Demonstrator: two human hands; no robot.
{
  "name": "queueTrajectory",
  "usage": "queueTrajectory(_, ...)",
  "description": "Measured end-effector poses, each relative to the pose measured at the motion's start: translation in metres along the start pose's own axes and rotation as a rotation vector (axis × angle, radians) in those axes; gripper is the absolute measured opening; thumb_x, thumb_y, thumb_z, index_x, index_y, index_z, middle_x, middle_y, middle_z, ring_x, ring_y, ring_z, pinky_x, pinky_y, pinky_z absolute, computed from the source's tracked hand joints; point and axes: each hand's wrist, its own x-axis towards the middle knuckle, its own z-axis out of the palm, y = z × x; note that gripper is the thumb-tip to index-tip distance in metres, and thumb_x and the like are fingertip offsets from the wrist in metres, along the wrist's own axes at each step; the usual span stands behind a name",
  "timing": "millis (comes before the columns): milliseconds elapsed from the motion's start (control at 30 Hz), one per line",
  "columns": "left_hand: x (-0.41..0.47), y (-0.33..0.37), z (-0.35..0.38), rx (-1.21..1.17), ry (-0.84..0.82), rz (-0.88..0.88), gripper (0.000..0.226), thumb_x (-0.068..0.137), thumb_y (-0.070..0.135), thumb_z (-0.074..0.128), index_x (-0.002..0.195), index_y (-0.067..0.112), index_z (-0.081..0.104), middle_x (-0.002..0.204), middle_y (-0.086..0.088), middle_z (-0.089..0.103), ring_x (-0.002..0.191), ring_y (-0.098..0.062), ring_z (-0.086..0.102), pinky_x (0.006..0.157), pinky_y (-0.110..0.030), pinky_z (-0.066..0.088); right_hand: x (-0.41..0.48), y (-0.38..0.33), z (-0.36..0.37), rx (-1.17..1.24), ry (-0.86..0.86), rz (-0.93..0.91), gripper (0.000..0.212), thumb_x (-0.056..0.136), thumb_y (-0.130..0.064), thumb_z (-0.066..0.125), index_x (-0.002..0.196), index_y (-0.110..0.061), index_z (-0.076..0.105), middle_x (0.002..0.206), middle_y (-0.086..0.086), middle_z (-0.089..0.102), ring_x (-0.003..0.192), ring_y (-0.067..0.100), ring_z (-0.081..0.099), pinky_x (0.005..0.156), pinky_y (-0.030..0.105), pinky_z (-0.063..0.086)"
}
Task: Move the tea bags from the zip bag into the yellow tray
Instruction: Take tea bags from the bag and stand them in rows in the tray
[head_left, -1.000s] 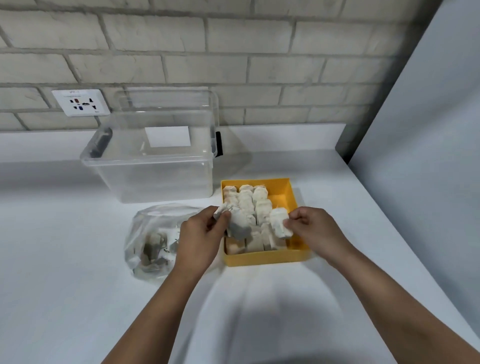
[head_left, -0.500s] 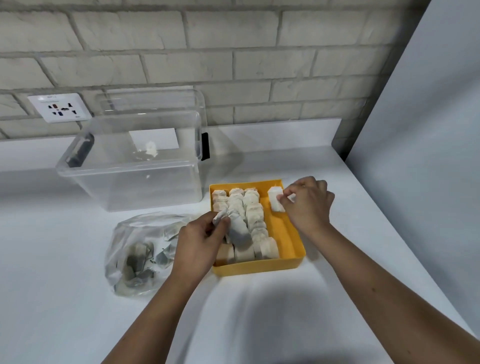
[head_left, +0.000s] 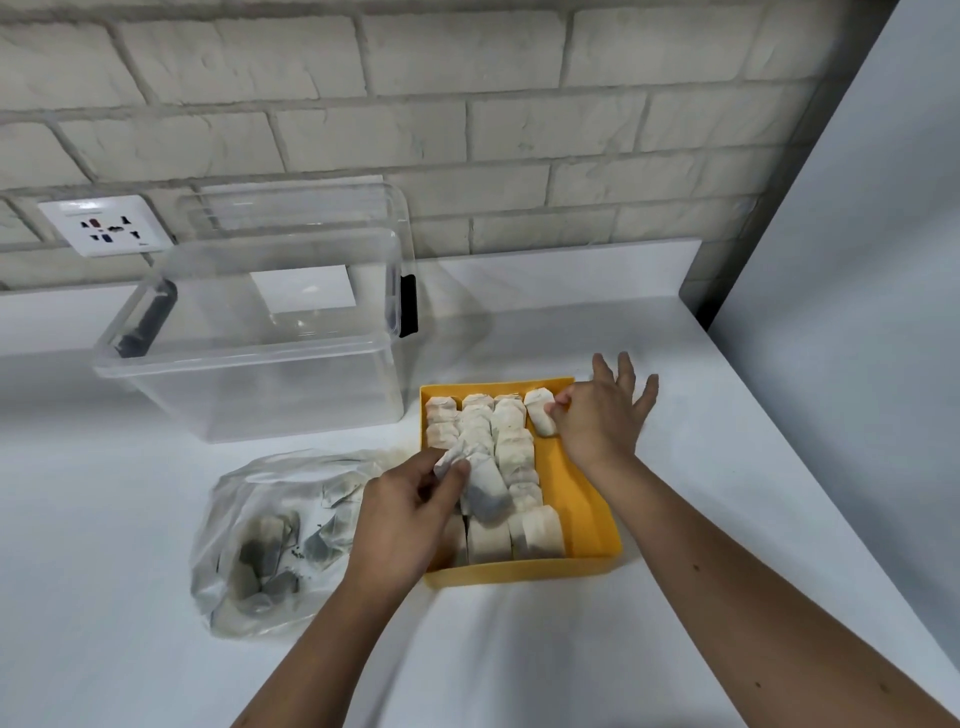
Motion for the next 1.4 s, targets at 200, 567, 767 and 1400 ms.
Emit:
queueTrajectory(200, 0.001, 0.001, -0.001, -0.013, -0.007, -0.013, 0.022, 0.093, 0.036, 0.066, 0.079, 0.019, 0.07, 0.066, -0.014, 0.064, 0.057, -0.017, 0.051, 0.057, -0.03, 0.04, -0.002, -0.002, -0.001, -0.2, 0.016, -0.076, 0.034, 0.094, -0.052, 0.049, 0.103, -0.029, 0.072, 0.151, 0.002, 0.041, 0.148, 0.028, 0.014, 0.115, 0.062, -0.006)
queueTrajectory(567, 0.001, 0.022, 0.01, -0.348, -0.085, -0.121, 0.018, 0.092, 0.023, 0.07, 0.098, 0.007, 0.074, 0.087, -0.034, 0.065, 0.079, -0.039, 0.067, 0.062, -0.027, 0.06, -0.09, -0.004, -0.039, 0.773, 0.007, -0.33, 0.022, 0.078, -0.039, 0.078, 0.09, -0.022, 0.073, 0.082, -0.014, 0.066, 0.067, 0.001, 0.057, 0.064, 0.022, 0.051)
queueTrajectory(767, -0.008, 0.023, 0.016, -0.523, -0.178, -0.251, 0.023, 0.09, 0.02, 0.071, 0.099, -0.001, 0.072, 0.079, -0.02, 0.061, 0.076, -0.026, 0.063, 0.063, -0.028, 0.062, -0.099, 0.008, -0.031, 0.811, 0.011, -0.244, 0.024, 0.076, -0.037, 0.08, 0.094, -0.023, 0.073, 0.074, -0.016, 0.066, 0.063, 0.001, 0.06, 0.062, 0.019, 0.053)
queueTrajectory(1400, -0.012, 0.015, 0.012, -0.321, -0.06, -0.151, 0.015, 0.091, 0.031, 0.071, 0.092, 0.016, 0.075, 0.085, -0.017, 0.075, 0.088, -0.039, 0.07, 0.085, -0.053, 0.057, -0.049, 0.038, -0.059, 0.507, -0.38, -0.293, 0.006, 0.082, -0.026, 0.076, 0.084, -0.03, 0.071, 0.083, -0.012, 0.068, 0.081, 0.007, 0.062, 0.077, 0.029, 0.052)
